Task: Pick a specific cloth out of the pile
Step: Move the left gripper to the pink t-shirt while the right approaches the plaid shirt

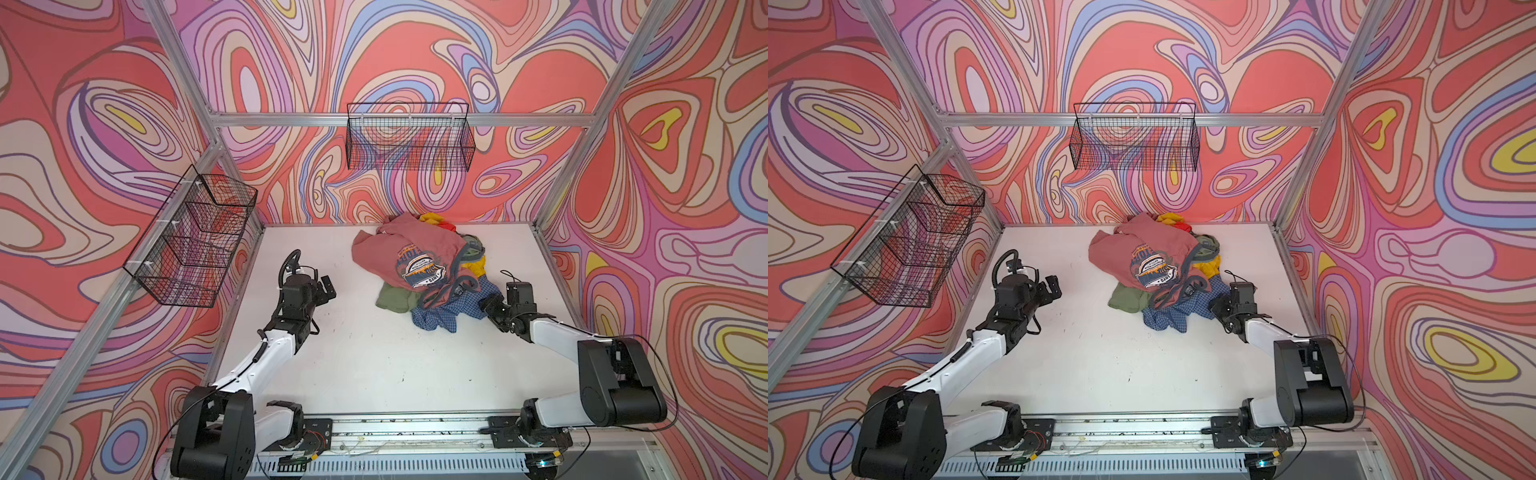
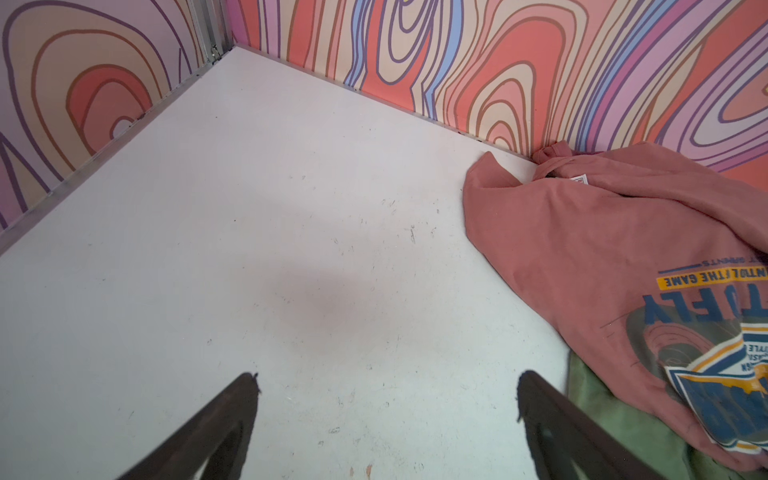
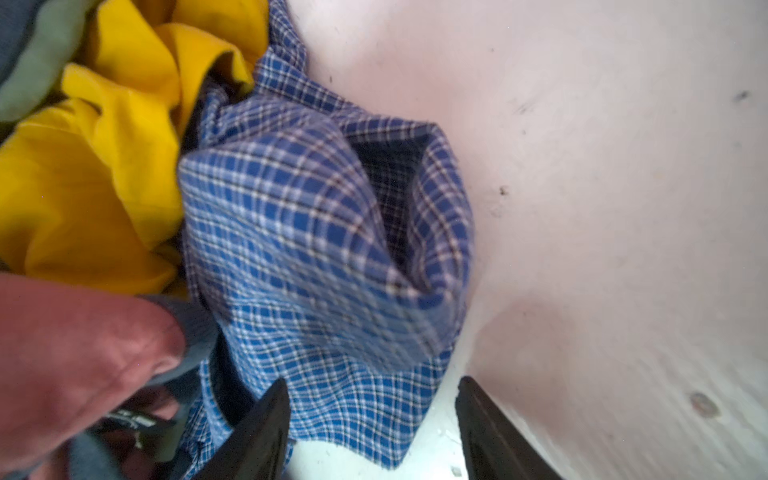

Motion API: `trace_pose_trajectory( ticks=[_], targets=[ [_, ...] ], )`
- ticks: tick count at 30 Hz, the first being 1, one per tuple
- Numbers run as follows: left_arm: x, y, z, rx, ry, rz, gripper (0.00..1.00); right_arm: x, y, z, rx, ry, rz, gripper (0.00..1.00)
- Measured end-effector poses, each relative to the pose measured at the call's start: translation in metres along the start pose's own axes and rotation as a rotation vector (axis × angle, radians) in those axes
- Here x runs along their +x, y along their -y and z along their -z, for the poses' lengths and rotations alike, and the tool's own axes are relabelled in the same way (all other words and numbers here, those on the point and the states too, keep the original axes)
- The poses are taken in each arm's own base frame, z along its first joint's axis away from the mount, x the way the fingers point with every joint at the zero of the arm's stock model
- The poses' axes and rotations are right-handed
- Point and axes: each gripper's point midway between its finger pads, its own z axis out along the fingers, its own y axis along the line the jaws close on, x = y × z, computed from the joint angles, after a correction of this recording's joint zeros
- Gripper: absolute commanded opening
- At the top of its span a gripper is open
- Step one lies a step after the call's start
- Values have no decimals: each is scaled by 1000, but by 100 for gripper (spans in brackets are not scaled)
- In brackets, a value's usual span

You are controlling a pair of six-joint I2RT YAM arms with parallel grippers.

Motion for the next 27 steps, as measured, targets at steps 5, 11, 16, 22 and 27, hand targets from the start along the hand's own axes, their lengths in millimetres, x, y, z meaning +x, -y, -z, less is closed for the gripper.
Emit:
trace_pose_trajectory(
  ticks=[5,11,16,22,27],
  targets=[
    [1,1,0,4,-3,-1,100,-9,-6,-15,3,4,13,58],
    [6,6,-1,19,-20,-11,100,-12,-14,-28,-31,10,26,21],
    [18,13,-6,24,-67,-39,100,-19,-24,-15,-68,56,39,0],
    [21,38,-18,45,-118,-128,100,-40,-61,34,-200,169,101,0],
    [20,96,-29,151,-143,-243,100,-51,-85,66,-253,204,163,0]
  ],
)
